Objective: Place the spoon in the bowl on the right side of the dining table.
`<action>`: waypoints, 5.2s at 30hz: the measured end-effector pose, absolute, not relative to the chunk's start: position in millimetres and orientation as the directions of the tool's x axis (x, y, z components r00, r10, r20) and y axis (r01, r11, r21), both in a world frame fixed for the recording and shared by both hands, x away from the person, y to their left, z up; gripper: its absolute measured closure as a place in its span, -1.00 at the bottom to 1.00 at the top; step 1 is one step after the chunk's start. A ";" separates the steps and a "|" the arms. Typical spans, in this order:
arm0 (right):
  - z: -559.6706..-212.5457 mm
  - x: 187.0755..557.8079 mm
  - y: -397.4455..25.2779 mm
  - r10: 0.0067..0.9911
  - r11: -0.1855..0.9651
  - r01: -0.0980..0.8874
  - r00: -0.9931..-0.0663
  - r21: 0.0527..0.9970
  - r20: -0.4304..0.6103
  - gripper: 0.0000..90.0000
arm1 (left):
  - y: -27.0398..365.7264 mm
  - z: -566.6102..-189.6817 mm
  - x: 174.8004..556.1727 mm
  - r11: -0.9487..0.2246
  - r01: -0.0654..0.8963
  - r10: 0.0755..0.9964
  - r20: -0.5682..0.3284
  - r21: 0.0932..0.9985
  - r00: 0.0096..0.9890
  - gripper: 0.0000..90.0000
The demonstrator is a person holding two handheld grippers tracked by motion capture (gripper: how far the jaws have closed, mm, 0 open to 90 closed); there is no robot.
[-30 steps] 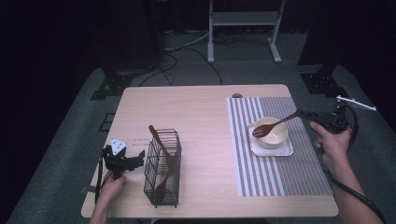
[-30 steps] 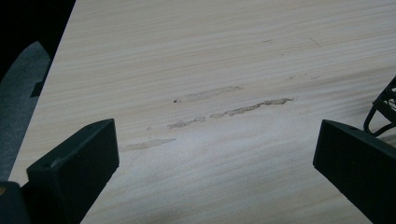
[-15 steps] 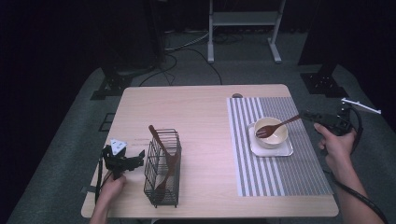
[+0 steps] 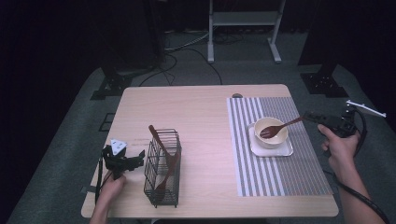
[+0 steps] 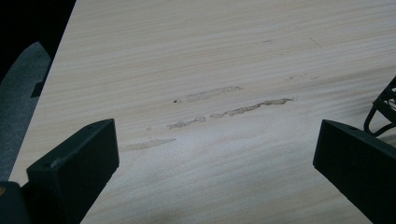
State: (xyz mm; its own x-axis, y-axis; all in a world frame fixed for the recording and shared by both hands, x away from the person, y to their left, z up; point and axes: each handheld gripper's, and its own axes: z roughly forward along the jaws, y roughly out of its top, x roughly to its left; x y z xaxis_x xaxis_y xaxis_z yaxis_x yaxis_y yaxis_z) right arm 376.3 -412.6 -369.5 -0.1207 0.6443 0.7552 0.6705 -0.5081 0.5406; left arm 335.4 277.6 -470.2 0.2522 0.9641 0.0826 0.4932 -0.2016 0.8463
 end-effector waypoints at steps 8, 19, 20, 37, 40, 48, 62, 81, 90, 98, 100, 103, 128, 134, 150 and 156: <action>-376.1 375.0 -416.1 0.641 -0.514 0.670 -0.116 0.536 0.759 0.80 | 277.3 -470.0 335.2 -0.206 0.494 0.963 0.086 0.845 0.254 -1.00; -385.0 373.2 -419.8 0.637 -0.524 0.671 -0.100 0.524 0.764 0.79 | 277.5 -470.2 335.3 -0.203 0.494 0.964 0.084 0.846 0.253 -1.00; -386.0 373.1 -420.1 0.638 -0.522 0.672 -0.100 0.525 0.763 0.79 | 277.5 -470.1 335.3 -0.204 0.495 0.964 0.084 0.845 0.253 -1.00; -397.9 375.6 -420.0 0.641 -0.527 0.679 -0.077 0.511 0.763 0.77 | 277.7 -470.1 335.3 -0.203 0.494 0.964 0.084 0.846 0.252 -1.00; -401.1 375.6 -420.8 0.639 -0.530 0.679 -0.073 0.507 0.766 0.77 | 277.6 -470.2 335.4 -0.201 0.493 0.964 0.082 0.846 0.251 -1.00; -407.2 375.3 -421.9 0.639 -0.532 0.684 -0.063 0.499 0.767 0.77 | 277.6 -470.2 335.2 -0.201 0.492 0.964 0.083 0.847 0.251 -1.00; -422.9 374.8 -422.1 0.645 -0.523 0.695 -0.056 0.494 0.762 0.46 | 278.4 -470.1 335.1 -0.192 0.494 0.966 0.074 0.848 0.248 -1.00; -434.5 373.3 -420.7 0.633 -0.506 0.710 -0.079 0.489 0.770 0.06 | 278.1 -470.1 335.6 -0.193 0.499 0.967 0.077 0.845 0.243 -1.00; -436.6 371.5 -410.2 0.634 -0.464 0.729 -0.123 0.503 0.763 -0.01 | 277.2 -470.0 335.1 -0.199 0.497 0.967 0.087 0.845 0.240 -1.00; -439.4 367.5 -399.7 0.649 -0.426 0.745 -0.145 0.514 0.747 -0.06 | 277.0 -470.0 334.9 -0.206 0.493 0.964 0.090 0.845 0.249 -1.00; -440.3 366.5 -398.3 0.651 -0.422 0.745 -0.148 0.516 0.745 -0.07 | 277.0 -470.1 335.0 -0.205 0.494 0.965 0.089 0.845 0.248 -1.00; -441.5 365.3 -396.3 0.651 -0.418 0.748 -0.149 0.515 0.745 -0.08 | 277.2 -470.1 335.0 -0.203 0.493 0.965 0.087 0.846 0.248 -1.00; -446.6 352.3 -382.4 0.663 -0.366 0.760 -0.192 0.537 0.723 -0.11 | 277.1 -469.9 335.1 -0.205 0.498 0.964 0.086 0.842 0.251 -1.00; -449.4 349.7 -377.4 0.662 -0.353 0.768 -0.199 0.534 0.723 -0.14 | 277.0 -469.8 335.0 -0.206 0.499 0.964 0.087 0.842 0.251 -1.00; -455.3 340.7 -364.8 0.672 -0.307 0.780 -0.228 0.545 0.704 -0.17 | 276.5 -470.0 335.1 -0.207 0.497 0.964 0.089 0.843 0.250 -1.00; -458.9 338.2 -362.1 0.675 -0.300 0.785 -0.227 0.542 0.702 -0.19 | 276.5 -470.0 335.2 -0.207 0.497 0.964 0.089 0.843 0.250 -1.00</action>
